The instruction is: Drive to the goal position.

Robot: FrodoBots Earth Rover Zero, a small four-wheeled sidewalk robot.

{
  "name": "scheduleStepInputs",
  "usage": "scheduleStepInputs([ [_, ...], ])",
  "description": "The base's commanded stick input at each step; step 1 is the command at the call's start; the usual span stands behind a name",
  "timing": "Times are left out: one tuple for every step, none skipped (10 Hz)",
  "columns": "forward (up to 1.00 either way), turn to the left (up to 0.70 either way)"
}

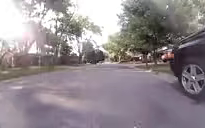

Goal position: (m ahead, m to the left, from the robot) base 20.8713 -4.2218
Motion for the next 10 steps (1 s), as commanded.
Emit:
scheduleStepInputs([
  [0.85,0.02],
  [0.85,0.02],
  [0.85,0.02],
  [0.85,-0.16],
  [0.85,-0.34],
  [0.85,-0.34],
  [0.85,-0.34],
  [0.85,-0.34],
  [0.85,-0.17],
  [0.85,0.00],
])
